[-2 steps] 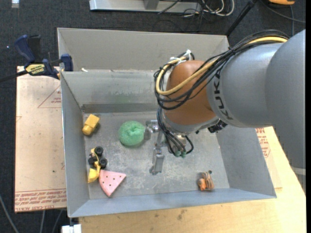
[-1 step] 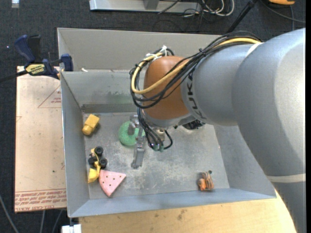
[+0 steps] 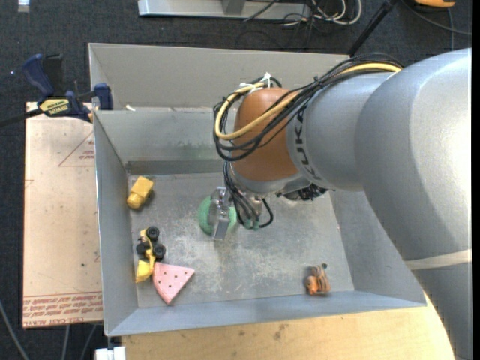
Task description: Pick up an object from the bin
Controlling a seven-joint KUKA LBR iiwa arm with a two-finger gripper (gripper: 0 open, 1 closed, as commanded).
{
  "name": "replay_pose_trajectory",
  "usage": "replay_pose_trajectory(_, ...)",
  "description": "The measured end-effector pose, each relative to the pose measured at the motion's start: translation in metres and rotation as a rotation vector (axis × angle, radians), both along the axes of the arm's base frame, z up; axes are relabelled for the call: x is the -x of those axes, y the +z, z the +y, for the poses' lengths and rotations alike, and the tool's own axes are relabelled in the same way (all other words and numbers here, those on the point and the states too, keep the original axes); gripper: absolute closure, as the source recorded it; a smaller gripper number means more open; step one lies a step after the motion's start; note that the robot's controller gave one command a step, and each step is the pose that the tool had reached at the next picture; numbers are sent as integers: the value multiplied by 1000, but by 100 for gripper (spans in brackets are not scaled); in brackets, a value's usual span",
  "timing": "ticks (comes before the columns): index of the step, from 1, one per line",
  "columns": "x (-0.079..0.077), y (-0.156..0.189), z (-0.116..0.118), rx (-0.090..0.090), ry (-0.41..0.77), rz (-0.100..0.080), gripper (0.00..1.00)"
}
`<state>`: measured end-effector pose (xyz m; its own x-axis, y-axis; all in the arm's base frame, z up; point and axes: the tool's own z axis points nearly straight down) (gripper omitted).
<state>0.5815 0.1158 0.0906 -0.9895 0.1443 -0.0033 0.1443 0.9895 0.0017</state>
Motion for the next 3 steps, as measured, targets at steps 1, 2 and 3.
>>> replay_pose_trajectory(1,0,0,0,0,1,0,100)
replay_pose_trajectory(2,-4,43,-2,1,3,8,100)
replay_pose_trajectory(3,-6,105,-7,1,25,4,100)
